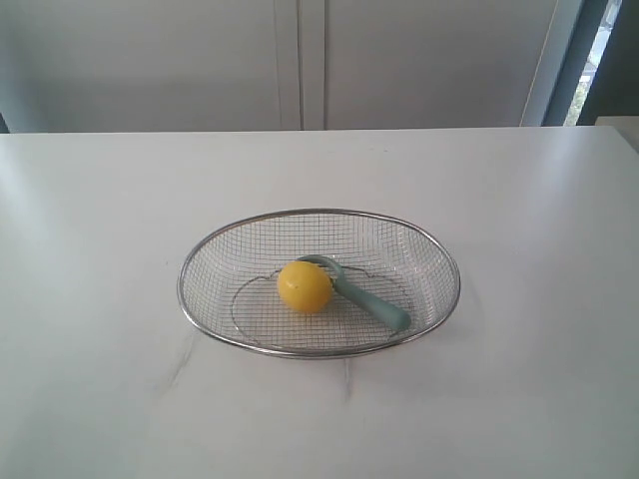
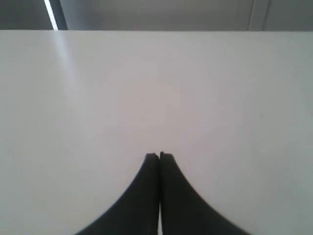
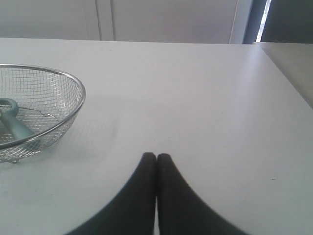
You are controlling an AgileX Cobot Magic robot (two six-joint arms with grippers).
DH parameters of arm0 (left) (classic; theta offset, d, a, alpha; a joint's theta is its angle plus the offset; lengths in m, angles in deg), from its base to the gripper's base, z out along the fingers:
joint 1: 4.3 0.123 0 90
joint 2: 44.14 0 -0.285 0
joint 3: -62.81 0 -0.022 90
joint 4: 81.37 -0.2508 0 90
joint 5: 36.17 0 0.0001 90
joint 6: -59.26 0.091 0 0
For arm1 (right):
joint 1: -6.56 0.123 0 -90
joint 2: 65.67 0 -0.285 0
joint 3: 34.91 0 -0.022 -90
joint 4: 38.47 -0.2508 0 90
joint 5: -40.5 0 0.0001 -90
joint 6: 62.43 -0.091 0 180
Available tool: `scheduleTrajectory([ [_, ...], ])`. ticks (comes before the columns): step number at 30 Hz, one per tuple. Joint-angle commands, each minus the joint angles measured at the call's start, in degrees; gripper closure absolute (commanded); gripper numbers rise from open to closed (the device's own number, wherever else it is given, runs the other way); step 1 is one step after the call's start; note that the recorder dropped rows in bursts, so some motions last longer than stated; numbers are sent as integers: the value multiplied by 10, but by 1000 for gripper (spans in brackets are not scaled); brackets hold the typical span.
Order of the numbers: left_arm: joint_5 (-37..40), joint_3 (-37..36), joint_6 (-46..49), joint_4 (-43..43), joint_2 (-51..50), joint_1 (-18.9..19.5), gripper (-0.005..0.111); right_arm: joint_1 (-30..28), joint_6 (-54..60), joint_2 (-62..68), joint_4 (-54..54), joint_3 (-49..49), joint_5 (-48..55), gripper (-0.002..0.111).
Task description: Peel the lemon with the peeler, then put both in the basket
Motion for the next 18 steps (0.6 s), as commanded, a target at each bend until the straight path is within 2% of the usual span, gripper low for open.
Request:
scheduleTrajectory([
  [1, 50, -5, -4, 5, 97, 20, 107, 3, 4, -2, 0, 1, -5, 108],
  [4, 105, -5, -4, 5, 170, 23, 107, 3, 4, -2, 0, 1, -5, 108],
  [5, 138, -5, -4, 5, 170, 23, 107, 3, 4, -2, 0, 1, -5, 108],
  [12, 235, -5, 20, -1, 170, 22, 107, 3, 4, -2, 0, 1, -3, 108],
  [18, 235, -5, 17, -1, 170, 4, 107, 3, 4, -2, 0, 1, -3, 108],
])
